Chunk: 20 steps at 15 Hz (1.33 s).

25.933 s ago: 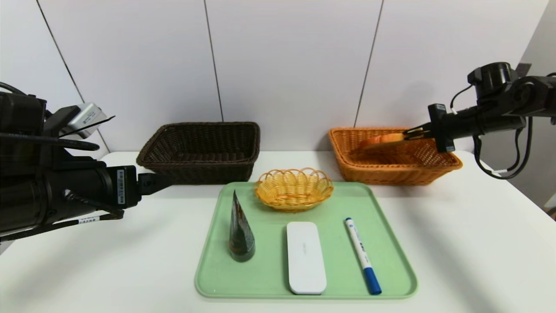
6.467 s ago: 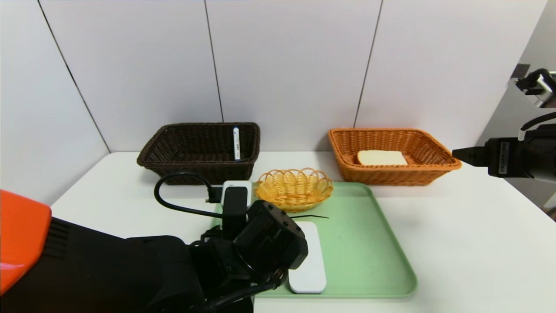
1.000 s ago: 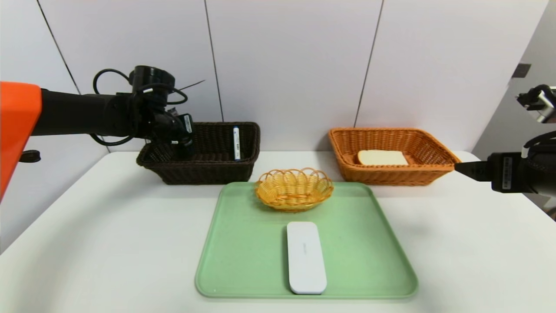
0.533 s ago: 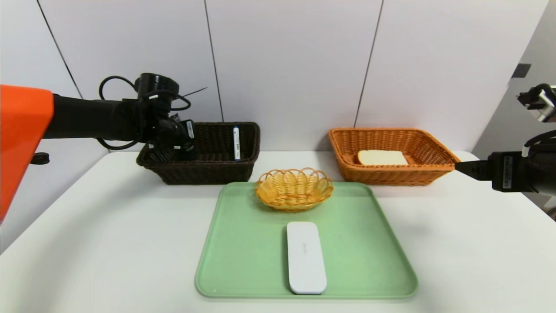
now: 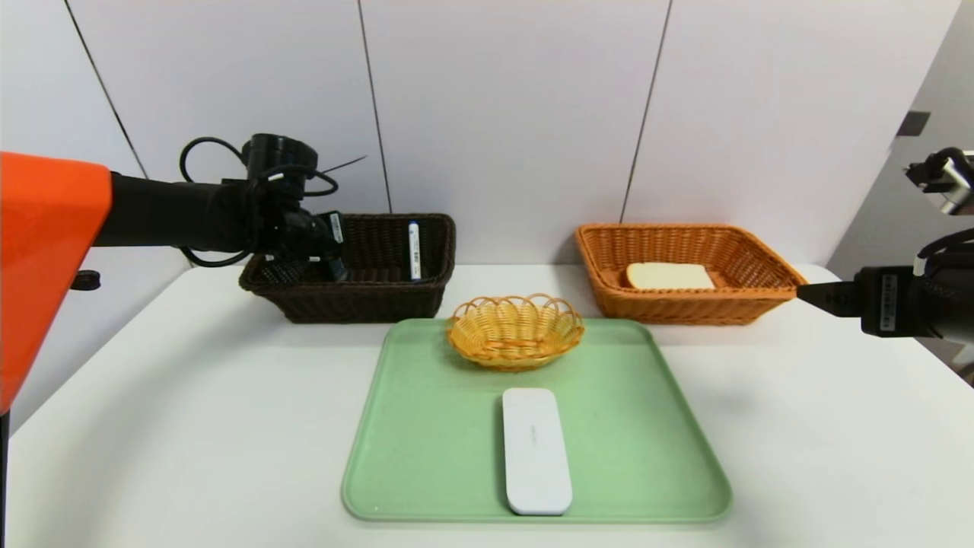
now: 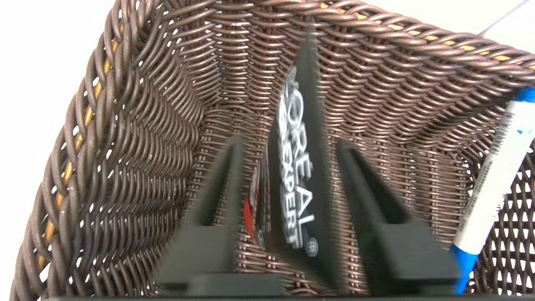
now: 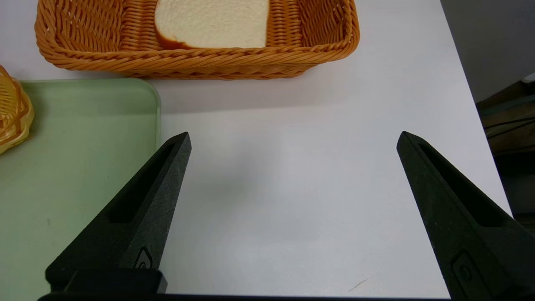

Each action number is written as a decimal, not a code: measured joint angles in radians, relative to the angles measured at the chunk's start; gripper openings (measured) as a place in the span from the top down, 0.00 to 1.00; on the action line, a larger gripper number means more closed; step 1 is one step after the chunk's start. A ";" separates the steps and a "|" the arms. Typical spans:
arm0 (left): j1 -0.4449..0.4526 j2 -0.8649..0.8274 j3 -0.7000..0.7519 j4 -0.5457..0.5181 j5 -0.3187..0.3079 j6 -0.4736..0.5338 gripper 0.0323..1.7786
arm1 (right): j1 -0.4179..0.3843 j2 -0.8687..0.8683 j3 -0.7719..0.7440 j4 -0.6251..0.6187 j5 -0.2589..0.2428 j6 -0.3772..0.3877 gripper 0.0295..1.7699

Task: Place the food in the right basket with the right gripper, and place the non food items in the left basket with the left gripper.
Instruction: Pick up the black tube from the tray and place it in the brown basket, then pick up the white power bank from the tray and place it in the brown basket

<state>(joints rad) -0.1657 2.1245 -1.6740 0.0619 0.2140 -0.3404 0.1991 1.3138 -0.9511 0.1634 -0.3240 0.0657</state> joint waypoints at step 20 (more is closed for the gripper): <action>-0.201 -0.442 -0.045 0.407 0.086 -0.009 0.08 | 0.003 -0.027 0.024 -0.003 0.013 0.003 0.04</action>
<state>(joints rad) -0.3670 1.6823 -1.7187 0.4685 0.3002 -0.3496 0.2019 1.2872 -0.9266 0.1602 -0.3113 0.0687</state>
